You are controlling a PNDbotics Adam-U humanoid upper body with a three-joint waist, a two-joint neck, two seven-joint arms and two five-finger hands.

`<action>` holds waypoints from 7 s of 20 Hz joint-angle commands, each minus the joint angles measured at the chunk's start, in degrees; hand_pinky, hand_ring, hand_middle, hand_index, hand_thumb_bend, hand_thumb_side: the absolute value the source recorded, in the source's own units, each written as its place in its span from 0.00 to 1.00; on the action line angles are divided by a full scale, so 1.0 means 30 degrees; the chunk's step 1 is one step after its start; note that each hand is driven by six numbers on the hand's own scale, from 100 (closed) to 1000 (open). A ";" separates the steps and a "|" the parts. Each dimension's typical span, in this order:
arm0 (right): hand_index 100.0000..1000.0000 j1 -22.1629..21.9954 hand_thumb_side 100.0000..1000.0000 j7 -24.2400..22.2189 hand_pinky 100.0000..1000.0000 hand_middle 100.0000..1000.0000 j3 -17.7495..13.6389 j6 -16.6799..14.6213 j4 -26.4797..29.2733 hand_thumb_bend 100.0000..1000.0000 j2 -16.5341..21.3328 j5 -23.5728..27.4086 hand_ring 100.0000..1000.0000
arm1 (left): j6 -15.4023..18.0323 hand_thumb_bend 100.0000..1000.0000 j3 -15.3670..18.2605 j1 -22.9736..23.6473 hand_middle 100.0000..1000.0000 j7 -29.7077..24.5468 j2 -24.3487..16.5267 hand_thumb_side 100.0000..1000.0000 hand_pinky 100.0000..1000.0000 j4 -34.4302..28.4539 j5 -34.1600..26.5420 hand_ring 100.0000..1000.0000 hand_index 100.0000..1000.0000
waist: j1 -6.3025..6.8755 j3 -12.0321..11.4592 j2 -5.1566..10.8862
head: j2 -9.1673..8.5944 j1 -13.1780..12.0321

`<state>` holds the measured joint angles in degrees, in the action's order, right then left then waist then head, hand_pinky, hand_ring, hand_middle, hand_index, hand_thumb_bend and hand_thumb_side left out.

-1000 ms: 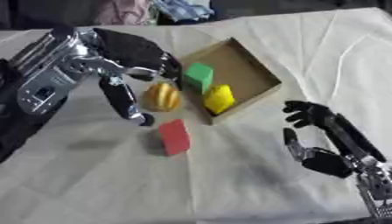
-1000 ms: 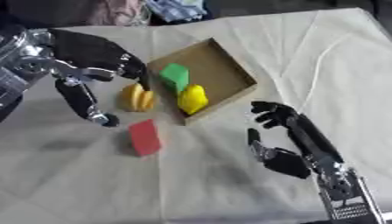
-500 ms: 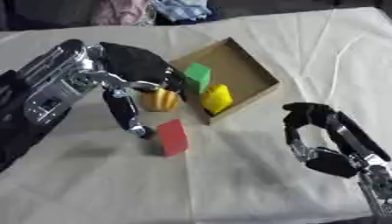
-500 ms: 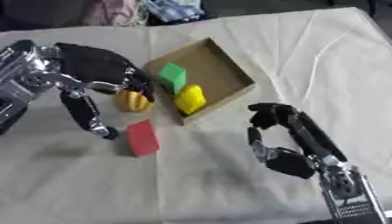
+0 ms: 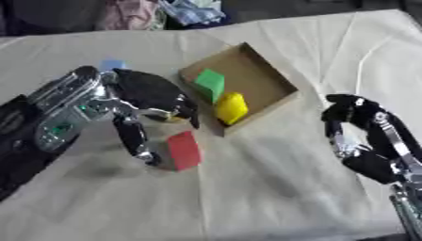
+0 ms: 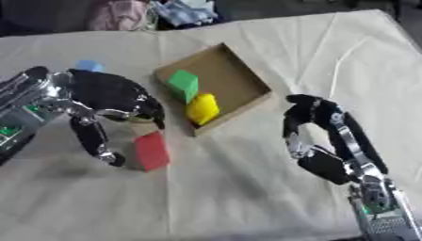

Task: Pick up objects on the table and place them in the box.

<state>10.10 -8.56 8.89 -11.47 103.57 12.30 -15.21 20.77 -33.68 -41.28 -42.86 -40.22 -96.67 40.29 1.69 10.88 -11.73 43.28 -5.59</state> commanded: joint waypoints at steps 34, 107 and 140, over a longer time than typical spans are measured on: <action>0.79 0.0160 0.34 -0.0007 0.61 0.55 0.0076 0.0084 0.0175 0.00 0.0105 -0.0161 0.60 | 0.0203 0.31 0.3171 -0.2780 0.57 0.3993 0.1489 0.01 0.73 0.3063 0.2114 0.63 0.65 | 0.0052 0.0334 0.0505 | -0.0399 0.0187; 0.78 0.0277 0.32 -0.0748 0.60 0.54 0.0619 -0.0074 0.0017 0.00 -0.0002 -0.0021 0.61 | -0.0966 0.34 0.3680 -0.2308 0.59 0.3106 0.3653 0.19 0.67 0.9495 0.5205 0.56 0.69 | 0.0045 0.0550 0.0520 | -0.0593 0.0529; 0.78 0.0712 0.32 -0.2592 0.60 0.55 0.1847 -0.0362 0.0053 0.00 -0.0049 0.0596 0.61 | -0.0131 0.27 0.3215 -0.5429 0.63 0.5871 0.8727 0.09 0.71 0.9475 0.7804 0.66 0.71 | 0.0087 0.1934 0.0465 | -0.0722 -0.0286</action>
<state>11.61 -16.05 14.49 -12.44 102.82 11.86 -13.95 20.11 -24.45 -56.65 -25.29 -14.08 -68.30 62.95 1.69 16.60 -11.13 41.79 -6.40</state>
